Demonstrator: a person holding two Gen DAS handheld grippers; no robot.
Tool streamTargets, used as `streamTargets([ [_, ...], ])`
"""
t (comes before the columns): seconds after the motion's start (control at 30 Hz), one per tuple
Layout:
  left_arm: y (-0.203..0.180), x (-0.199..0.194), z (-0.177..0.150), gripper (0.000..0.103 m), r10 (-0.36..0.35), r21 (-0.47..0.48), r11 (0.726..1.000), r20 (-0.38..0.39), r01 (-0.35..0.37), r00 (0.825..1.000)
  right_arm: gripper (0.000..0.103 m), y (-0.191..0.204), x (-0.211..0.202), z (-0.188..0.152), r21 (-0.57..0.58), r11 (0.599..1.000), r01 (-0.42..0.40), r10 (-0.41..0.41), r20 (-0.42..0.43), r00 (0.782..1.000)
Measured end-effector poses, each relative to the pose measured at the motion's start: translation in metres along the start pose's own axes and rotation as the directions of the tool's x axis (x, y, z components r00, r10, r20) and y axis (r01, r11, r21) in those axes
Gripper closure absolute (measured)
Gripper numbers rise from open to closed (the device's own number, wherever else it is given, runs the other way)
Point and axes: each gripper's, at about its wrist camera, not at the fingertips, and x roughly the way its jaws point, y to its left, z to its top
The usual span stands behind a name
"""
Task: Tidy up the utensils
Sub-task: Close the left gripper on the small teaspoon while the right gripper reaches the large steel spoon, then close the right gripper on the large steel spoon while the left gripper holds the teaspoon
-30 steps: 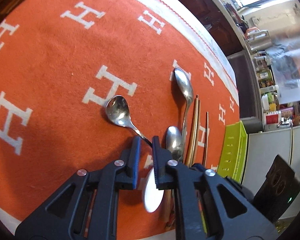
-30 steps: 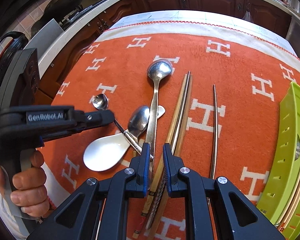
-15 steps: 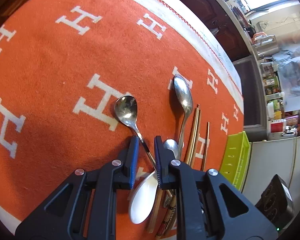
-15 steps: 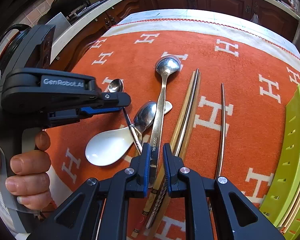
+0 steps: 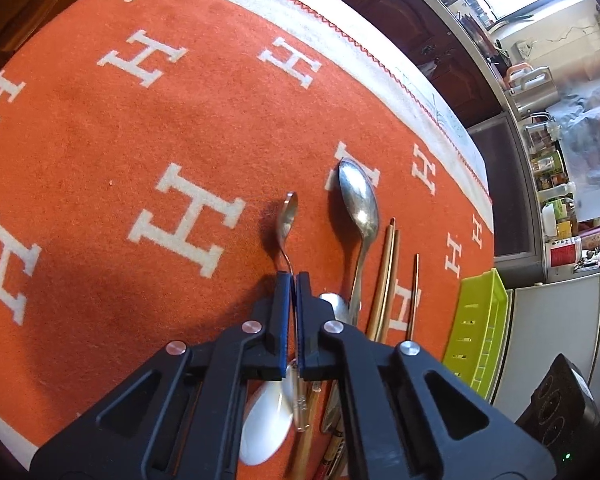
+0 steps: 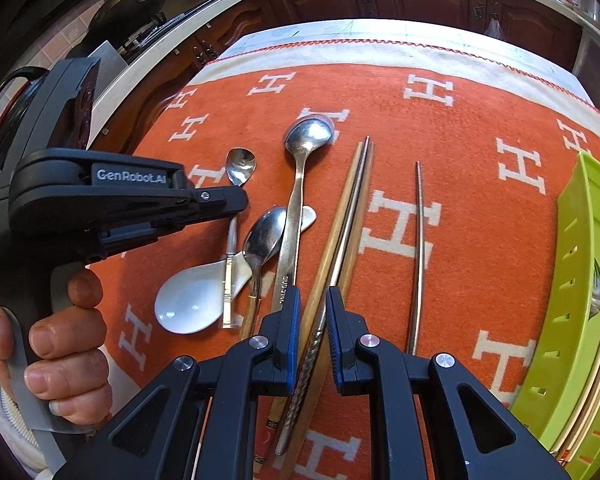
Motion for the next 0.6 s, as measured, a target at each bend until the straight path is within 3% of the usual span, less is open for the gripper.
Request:
streamTargets([
  [0.3,0.006,-0.019,-0.007,0.103,-0.002,0.049,0.999,-0.015,0.003,1.0,0.09,-0.007,-0.007,0.011,0.038,0.999,-0.024,0.023,0.028,0.999],
  [0.6,0.024,-0.053,-0.009,0.103,-0.012,0.05,0.999,0.0,0.012,1.0,0.09,-0.011,0.002,0.045,0.102,0.988,-0.116,0.11,0.065,0.992],
])
